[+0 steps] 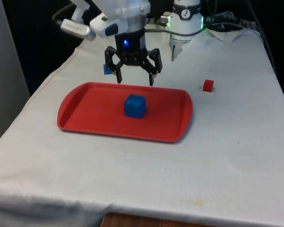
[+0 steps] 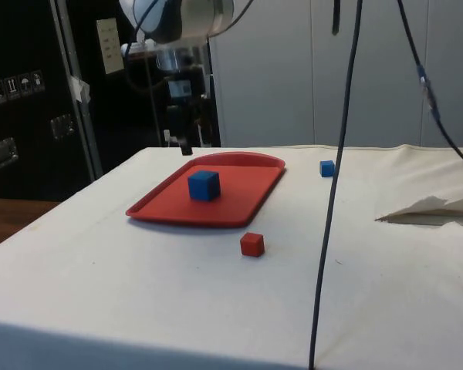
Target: Pick up the largest block and place it onto the tray.
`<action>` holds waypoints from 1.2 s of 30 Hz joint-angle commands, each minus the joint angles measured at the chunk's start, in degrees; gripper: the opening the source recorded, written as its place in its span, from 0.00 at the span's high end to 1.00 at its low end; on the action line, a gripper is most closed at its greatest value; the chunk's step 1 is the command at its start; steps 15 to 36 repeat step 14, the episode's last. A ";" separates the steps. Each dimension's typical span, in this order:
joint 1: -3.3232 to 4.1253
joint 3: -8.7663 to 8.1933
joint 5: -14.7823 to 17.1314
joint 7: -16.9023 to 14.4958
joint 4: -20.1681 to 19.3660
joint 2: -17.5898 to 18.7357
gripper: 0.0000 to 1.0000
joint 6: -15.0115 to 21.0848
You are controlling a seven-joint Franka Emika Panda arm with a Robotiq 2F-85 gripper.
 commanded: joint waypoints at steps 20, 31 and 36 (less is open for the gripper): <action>0.46 -0.23 -3.72 2.69 0.11 -5.27 0.00 -3.04; 0.46 -0.23 -3.72 2.69 0.11 -5.27 0.00 -3.04; 0.46 -0.23 -3.72 2.69 0.11 -5.27 0.00 -3.04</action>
